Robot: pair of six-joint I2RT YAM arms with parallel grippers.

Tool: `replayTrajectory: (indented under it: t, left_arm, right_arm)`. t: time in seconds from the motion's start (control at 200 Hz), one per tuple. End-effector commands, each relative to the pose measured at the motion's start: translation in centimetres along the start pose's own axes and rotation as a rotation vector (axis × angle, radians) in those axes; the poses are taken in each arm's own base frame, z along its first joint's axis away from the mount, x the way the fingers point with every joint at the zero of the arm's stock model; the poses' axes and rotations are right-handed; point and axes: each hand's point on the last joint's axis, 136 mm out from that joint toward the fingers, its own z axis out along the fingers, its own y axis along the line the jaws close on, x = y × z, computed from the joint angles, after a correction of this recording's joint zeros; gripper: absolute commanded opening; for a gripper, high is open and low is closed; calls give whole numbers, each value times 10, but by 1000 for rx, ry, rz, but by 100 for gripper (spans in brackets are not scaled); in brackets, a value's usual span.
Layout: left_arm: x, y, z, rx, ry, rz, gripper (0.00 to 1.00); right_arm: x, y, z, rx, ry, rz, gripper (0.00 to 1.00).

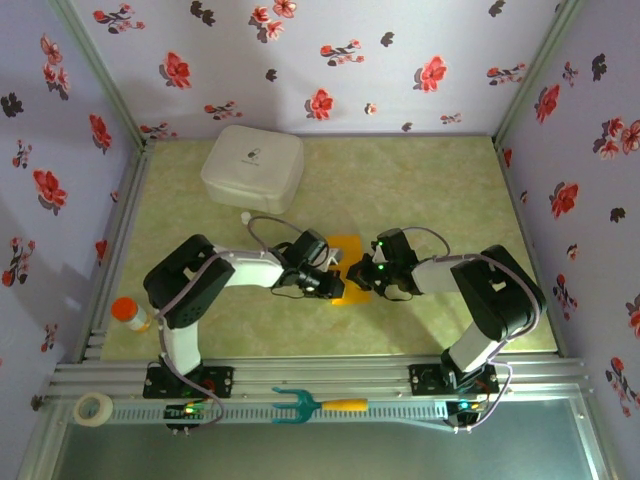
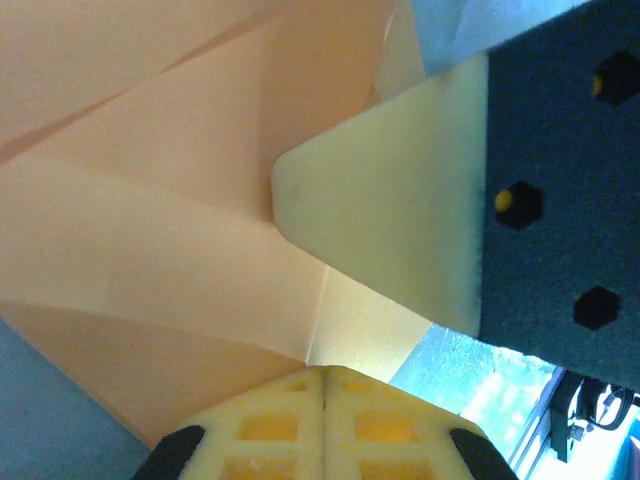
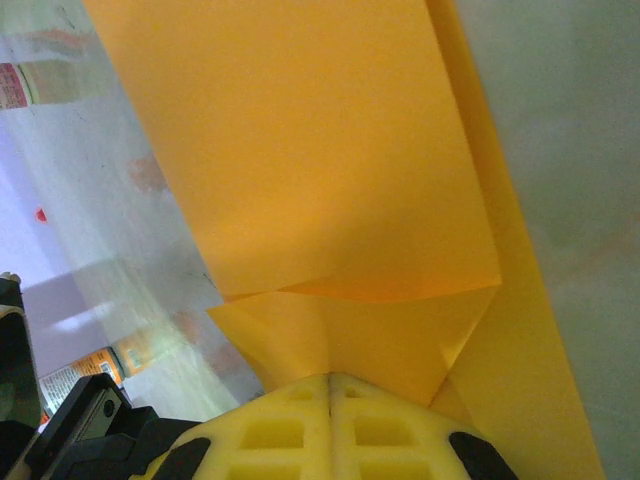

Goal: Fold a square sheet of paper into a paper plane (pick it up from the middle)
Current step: Fold the triangle a second time at the center of the table.

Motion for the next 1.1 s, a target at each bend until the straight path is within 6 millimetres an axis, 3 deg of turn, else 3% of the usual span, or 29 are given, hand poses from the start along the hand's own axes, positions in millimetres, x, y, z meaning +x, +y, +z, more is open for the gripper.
replayTrajectory:
  t: [0.0, 0.215, 0.315, 0.625, 1.095]
  left_arm:
    - [17, 9, -4, -44, 29, -5, 0]
    - [0, -24, -15, 7, -17, 63, 0]
    - [0, -29, -13, 21, -10, 71, 0]
    - [15, 3, 4, -44, 35, 24, 0]
    - [39, 15, -8, -27, 11, -50, 0]
  right_arm:
    - [8, -42, 2, 144, 0, 73, 2]
    - [7, -42, 1, 143, -4, 73, 2]
    - [7, -41, 0, 143, -4, 72, 2]
    - [7, -42, 0, 141, -7, 74, 2]
    - [8, -44, 2, 143, 0, 73, 2]
